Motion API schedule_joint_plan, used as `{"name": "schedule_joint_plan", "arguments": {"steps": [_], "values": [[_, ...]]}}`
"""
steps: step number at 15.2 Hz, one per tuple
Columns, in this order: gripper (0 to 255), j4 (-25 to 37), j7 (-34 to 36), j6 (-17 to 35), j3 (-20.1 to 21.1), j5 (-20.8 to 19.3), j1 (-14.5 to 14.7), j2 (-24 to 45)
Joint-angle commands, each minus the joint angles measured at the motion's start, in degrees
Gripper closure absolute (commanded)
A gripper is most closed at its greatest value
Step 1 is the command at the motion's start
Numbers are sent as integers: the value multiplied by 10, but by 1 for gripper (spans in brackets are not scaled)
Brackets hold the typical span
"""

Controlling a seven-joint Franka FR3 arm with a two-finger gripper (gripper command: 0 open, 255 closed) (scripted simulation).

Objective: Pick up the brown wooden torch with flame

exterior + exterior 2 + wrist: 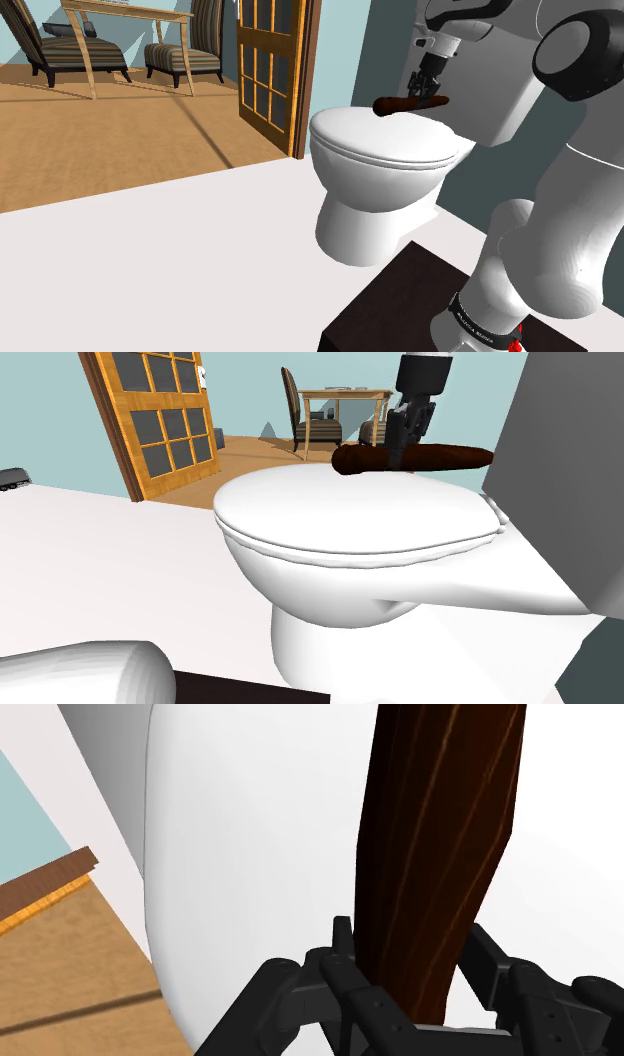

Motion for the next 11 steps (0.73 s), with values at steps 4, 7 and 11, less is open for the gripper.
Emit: {"name": "schedule_joint_plan", "arguments": {"steps": [4, 7, 11], "values": [[255, 50, -8, -42, -7, 19, -5, 20], [255, 84, -17, -70, -13, 36, -13, 39], [255, 110, -24, -91, -17, 51, -21, 54]]}}
